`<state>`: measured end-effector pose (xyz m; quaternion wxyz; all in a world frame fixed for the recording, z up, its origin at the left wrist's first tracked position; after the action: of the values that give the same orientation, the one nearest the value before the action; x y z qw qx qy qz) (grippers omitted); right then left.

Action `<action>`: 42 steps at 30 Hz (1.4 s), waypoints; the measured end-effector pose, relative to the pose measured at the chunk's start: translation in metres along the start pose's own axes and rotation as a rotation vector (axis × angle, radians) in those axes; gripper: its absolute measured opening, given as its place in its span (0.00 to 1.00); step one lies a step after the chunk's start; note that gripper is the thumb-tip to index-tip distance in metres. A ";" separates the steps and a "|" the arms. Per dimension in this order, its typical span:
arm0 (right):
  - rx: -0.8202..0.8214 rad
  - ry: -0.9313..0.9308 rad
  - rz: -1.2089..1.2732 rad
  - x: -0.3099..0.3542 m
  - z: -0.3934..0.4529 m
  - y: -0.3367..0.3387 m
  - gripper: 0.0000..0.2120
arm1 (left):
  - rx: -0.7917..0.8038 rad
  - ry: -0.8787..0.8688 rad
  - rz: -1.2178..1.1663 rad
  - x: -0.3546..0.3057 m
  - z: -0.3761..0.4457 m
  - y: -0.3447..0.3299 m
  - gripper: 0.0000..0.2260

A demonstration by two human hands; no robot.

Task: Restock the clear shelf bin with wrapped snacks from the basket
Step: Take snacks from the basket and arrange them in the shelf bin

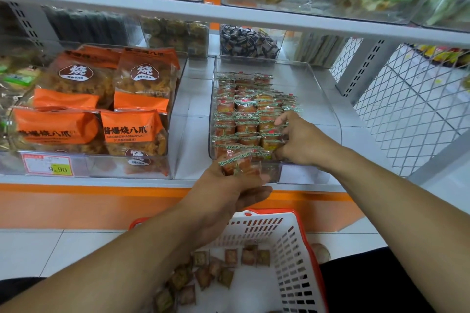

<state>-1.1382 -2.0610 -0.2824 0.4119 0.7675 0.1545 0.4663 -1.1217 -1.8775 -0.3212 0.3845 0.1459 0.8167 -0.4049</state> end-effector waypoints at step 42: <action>0.015 0.094 -0.023 -0.010 -0.018 0.011 0.10 | -0.147 0.009 0.143 -0.004 0.003 0.012 0.16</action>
<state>-1.1601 -2.0647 -0.2756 0.4040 0.7459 0.1861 0.4958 -1.1106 -1.8721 -0.3257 0.4186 0.1772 0.8332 -0.3148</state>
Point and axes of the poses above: each hand's wrist, its own z-axis towards the middle knuckle, its own y-axis out of the back of the hand, x = y × z, the point moved 6 cm from there along z, towards the middle knuckle, and after that the axes turned 1 degree about y, right-handed, at the moved point
